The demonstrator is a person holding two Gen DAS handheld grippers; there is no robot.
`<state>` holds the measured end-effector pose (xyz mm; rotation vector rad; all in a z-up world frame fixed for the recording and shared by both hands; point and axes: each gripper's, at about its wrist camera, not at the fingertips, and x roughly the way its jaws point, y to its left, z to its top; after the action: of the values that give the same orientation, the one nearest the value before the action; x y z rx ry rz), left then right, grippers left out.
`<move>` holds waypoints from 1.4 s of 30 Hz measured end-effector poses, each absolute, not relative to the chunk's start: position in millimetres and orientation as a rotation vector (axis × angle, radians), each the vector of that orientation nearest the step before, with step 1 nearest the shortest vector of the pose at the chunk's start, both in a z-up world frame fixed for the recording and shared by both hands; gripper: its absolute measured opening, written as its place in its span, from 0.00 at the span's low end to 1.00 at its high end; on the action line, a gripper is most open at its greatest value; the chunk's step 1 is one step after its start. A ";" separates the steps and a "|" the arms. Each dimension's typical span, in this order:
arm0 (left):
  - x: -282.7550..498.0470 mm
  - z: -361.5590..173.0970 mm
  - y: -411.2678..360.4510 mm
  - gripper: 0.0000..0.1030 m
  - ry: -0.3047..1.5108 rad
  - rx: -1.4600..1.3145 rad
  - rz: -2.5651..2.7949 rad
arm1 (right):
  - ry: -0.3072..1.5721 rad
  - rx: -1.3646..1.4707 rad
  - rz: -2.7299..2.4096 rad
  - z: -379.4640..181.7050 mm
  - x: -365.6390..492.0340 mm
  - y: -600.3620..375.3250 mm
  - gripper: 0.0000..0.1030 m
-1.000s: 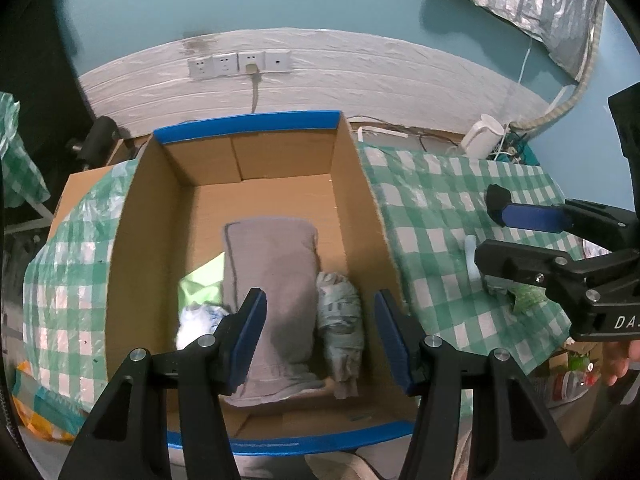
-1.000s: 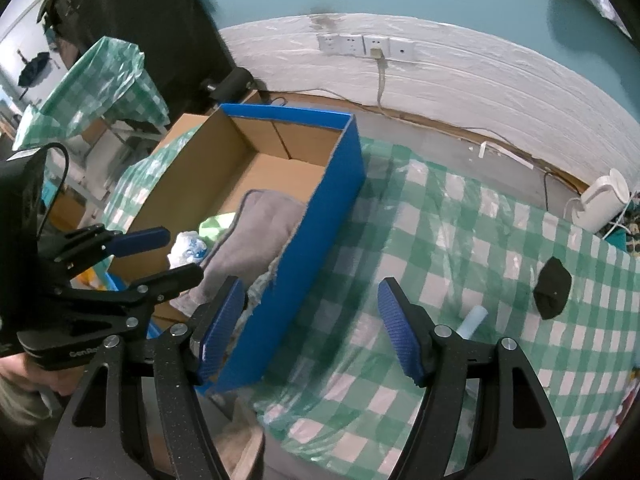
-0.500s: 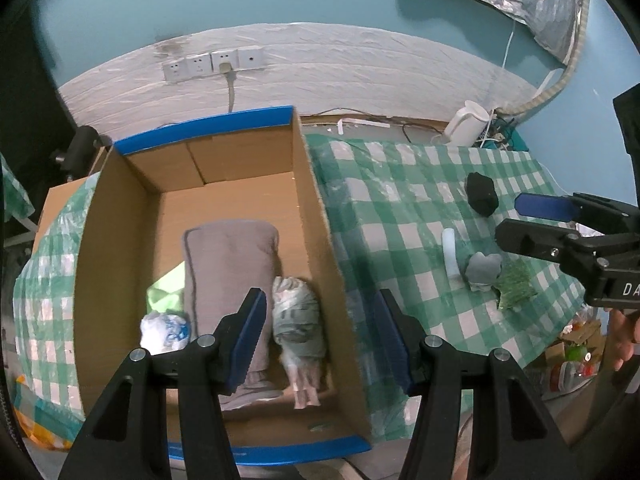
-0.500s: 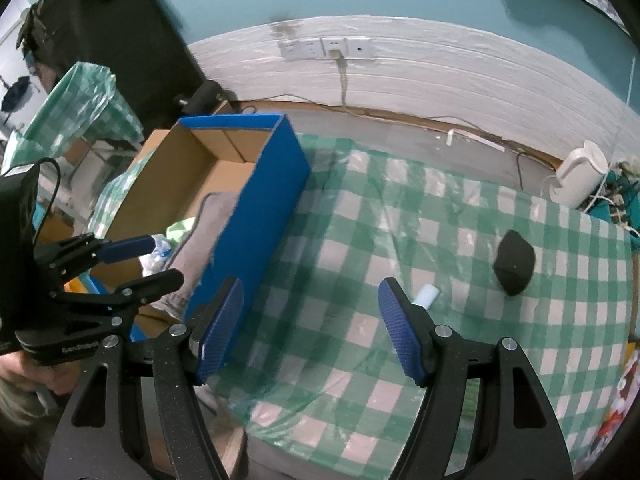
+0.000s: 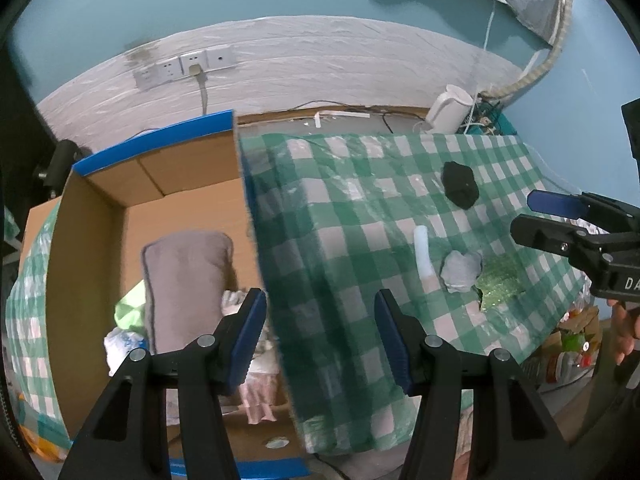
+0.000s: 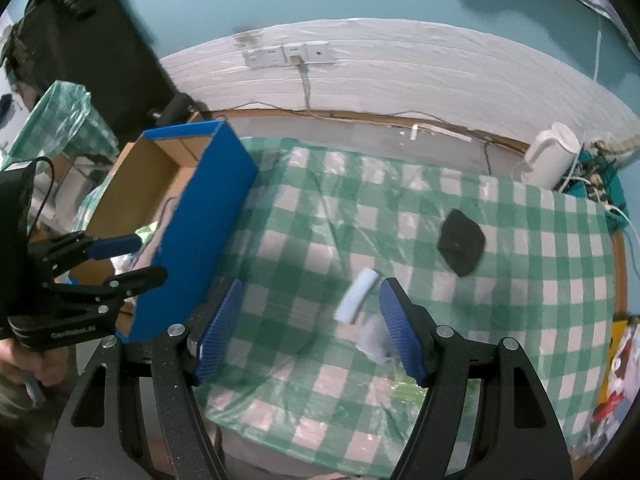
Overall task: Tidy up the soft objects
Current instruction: 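Move both tools back over the table toward the green scrubber and grey sock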
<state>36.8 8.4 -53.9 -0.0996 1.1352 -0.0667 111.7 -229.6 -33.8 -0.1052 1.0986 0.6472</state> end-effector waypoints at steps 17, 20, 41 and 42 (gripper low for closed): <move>58.4 -70.1 -47.1 0.56 1.188 -0.022 -0.137 | 1.146 -0.056 0.544 -58.2 127.4 -294.5 0.70; 62.4 -74.1 -55.8 0.56 1.198 -0.016 -0.150 | 1.158 -0.054 0.527 -64.3 128.4 -302.6 0.71; 78.2 -111.6 -122.4 0.56 1.253 0.060 -0.268 | 1.277 -0.101 0.441 -133.7 132.1 -342.2 0.71; 78.5 -113.3 -124.7 0.56 1.254 0.065 -0.271 | 1.282 -0.109 0.443 -137.0 131.5 -340.8 0.71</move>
<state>78.5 -124.7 -113.3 0.0653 1.2541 -0.2710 131.5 -340.8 -137.0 -0.1089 1.2818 0.4427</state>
